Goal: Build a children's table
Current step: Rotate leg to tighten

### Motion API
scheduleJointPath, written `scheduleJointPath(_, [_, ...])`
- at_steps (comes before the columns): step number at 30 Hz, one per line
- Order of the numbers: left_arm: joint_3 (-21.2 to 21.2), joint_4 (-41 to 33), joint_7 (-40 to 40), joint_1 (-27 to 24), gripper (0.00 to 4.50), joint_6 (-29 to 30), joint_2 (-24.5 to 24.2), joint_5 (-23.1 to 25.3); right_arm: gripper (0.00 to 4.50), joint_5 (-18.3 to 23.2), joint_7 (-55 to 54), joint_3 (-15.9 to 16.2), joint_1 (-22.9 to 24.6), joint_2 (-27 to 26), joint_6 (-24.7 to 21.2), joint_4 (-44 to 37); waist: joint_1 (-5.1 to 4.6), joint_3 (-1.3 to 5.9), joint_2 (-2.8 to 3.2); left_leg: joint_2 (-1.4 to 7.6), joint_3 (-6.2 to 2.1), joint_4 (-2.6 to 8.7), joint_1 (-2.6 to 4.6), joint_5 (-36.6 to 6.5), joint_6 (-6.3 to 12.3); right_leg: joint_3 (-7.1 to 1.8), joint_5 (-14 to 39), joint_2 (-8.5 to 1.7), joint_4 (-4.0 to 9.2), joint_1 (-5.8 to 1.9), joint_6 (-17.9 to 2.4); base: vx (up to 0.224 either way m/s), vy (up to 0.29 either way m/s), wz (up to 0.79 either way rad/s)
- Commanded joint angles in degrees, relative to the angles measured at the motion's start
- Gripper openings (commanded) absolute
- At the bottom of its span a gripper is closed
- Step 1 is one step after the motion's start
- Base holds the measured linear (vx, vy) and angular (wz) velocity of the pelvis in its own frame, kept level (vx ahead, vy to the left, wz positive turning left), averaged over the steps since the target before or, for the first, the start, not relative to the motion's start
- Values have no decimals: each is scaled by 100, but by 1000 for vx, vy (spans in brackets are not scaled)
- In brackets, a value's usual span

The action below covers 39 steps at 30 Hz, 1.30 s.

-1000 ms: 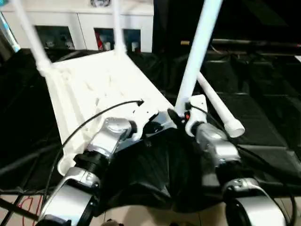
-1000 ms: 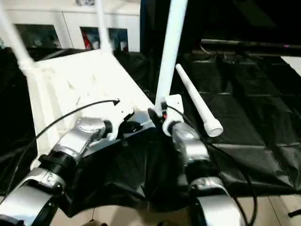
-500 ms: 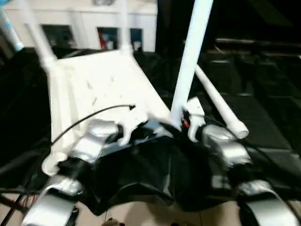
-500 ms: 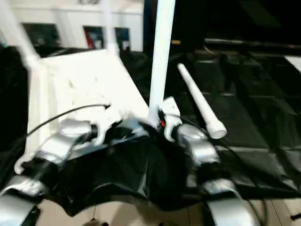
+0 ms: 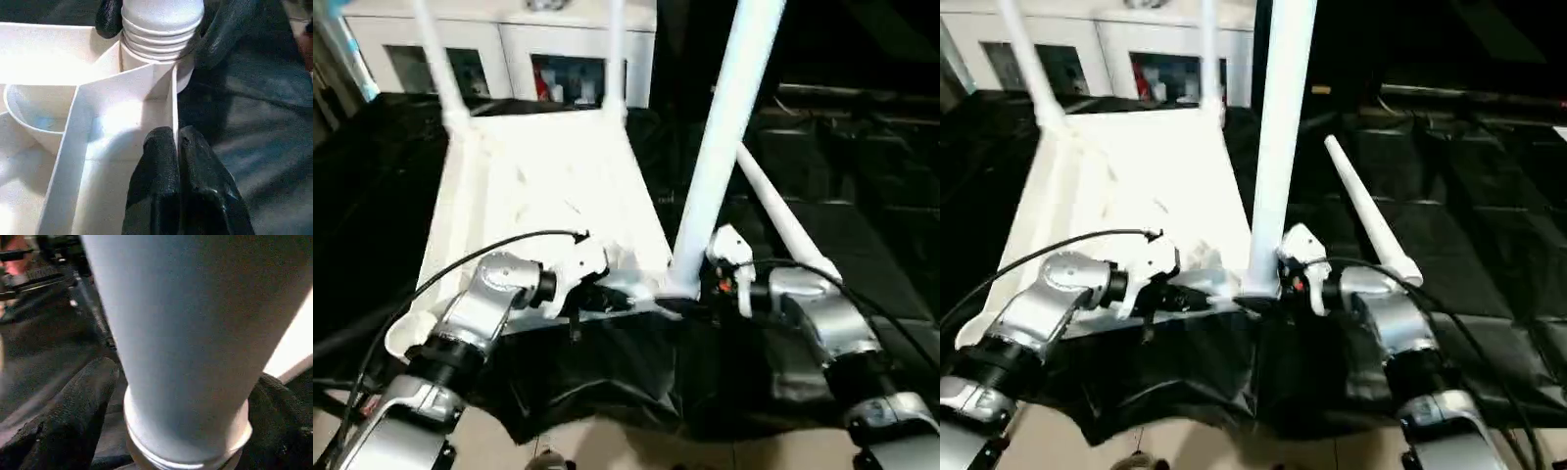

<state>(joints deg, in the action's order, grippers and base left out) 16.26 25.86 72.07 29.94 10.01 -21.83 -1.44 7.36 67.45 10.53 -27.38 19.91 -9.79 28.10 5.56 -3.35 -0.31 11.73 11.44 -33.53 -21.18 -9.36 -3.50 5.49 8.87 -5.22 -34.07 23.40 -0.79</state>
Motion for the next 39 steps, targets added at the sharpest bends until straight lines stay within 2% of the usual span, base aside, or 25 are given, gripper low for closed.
scheduleJointPath(1, [185,-386,301,51,0,11,124,-249,361,61,239,237,32,18,-96,-168,-3,393,-38,204,-94,402,92,-1592,172,-306,1970,-346,426,-261,-1038,0,0,0])
scheduleJointPath(3, [182,-384,298,42,0,12,125,-236,334,54,270,264,48,32,-100,-183,1,390,-34,204,-95,399,95,-1602,165,-308,2027,-353,433,-255,-1036,0,0,0])
scheduleJointPath(7, [173,-327,227,47,0,-45,144,-189,316,27,142,208,47,-36,-34,-162,6,390,-43,196,-97,394,102,-1631,137,-308,2147,-357,447,-250,-986,0,0,0])
scheduleJointPath(8, [161,-314,176,53,0,-54,164,-179,296,27,84,184,56,-84,-38,-154,5,391,-41,199,-101,398,101,-1621,134,-305,2137,-356,446,-253,-982,0,0,0])
scheduleJointPath(12, [95,-244,-73,93,0,-72,271,-128,283,28,-195,113,86,-225,-46,-85,-8,388,-49,194,-107,402,96,-1629,114,-304,2154,-358,447,-253,-963,0,0,0])
scheduleJointPath(13, [32,-64,-465,199,0,-57,419,-11,278,-1,-663,-36,29,-433,34,168,-20,385,-60,191,-106,402,96,-1643,102,-305,2217,-359,457,-248,-937,0,0,0])
scheduleJointPath(17, [-27,121,-875,323,0,27,589,92,276,-61,-1312,-224,-85,-697,95,515,-87,370,-63,166,-127,401,126,-1838,18,-282,2765,-376,536,-222,-776,0,0,0])
scheduleJointPath(18, [-93,306,-1298,459,0,121,788,168,276,-190,-1968,-331,-216,-918,173,847,-115,366,-70,156,-131,398,107,-1837,0,-274,2864,-375,542,-227,-719,0,0,0])
scheduleJointPath(20, [-170,531,-1808,629,0,281,994,266,275,-262,-2529,-430,-357,-1135,176,1144,-161,361,-71,140,-143,395,118,-1903,-47,-249,3080,-369,573,-219,-643,0,0,0])
scheduleJointPath(21, [-198,632,-2030,703,0,372,1069,312,275,-269,-2789,-494,-421,-1246,154,1254,-179,362,-68,135,-148,382,142,-1949,-52,-241,3171,-376,591,-200,-620,0,0,0])
scheduleJointPath(23, [-305,885,-2592,879,0,483,1271,383,275,-226,-3459,-696,-594,-1515,84,1528,-208,362,-79,121,-140,377,124,-1895,-28,-244,3176,-372,608,-202,-603,0,0,0])
scheduleJointPath(27, [-415,1096,-3019,1049,0,430,1537,410,275,-265,-4370,-917,-803,-1859,173,1910,-216,384,-79,129,-139,379,100,-1765,52,-252,2907,-371,581,-210,-643,0,0,0])
scheduleJointPath(28, [-414,1124,-3075,1099,0,359,1637,409,275,-358,-4648,-910,-872,-2010,344,2051,-219,395,-67,131,-144,386,98,-1734,43,-247,2815,-368,569,-220,-663,0,0,0])
scheduleJointPath(29, [-413,1126,-3080,1110,0,356,1663,410,275,-384,-4643,-890,-879,-2054,430,2063,-226,391,-58,134,-130,385,106,-1767,41,-257,2734,-364,569,-198,-699,0,0,0])
scheduleJointPath(30, [-388,1111,-3035,1102,0,315,1664,417,275,-385,-4566,-873,-868,-2079,504,2033,-216,402,-64,132,-129,384,92,-1745,61,-259,2626,-366,551,-222,-722,0,0,0])
scheduleJointPath(31, [-375,1121,-3031,1107,0,290,1670,424,310,-388,-4553,-874,-879,-2098,558,2052,-210,403,-64,136,-127,385,91,-1728,78,-264,2554,-366,543,-224,-741,0,0,0])
scheduleJointPath(33, [-327,1054,-2853,1047,0,206,1636,388,348,-244,-4293,-938,-875,-2124,546,1982,-204,414,-55,142,-119,387,76,-1627,137,-276,2204,-352,497,-248,-845,0,0,0])
scheduleJointPath(36, [-280,979,-2631,976,0,131,1574,335,355,-121,-4052,-1020,-897,-2101,539,1930,-197,426,-46,147,-108,382,60,-1470,206,-288,1833,-349,447,-273,-985,0,0,0])
scheduleJointPath(38, [-229,875,-2285,876,0,-9,1406,282,383,-147,-3569,-879,-870,-1839,619,1811,-196,417,-30,149,-109,388,68,-1500,213,-282,1814,-347,447,-276,-1040,0,0,0])
scheduleJointPath(39, [-215,843,-2170,848,0,-76,1336,269,393,-180,-3396,-813,-847,-1726,657,1750,-204,416,-43,148,-110,388,47,-1533,236,-280,1810,-346,447,-298,-1039,0,0,0])
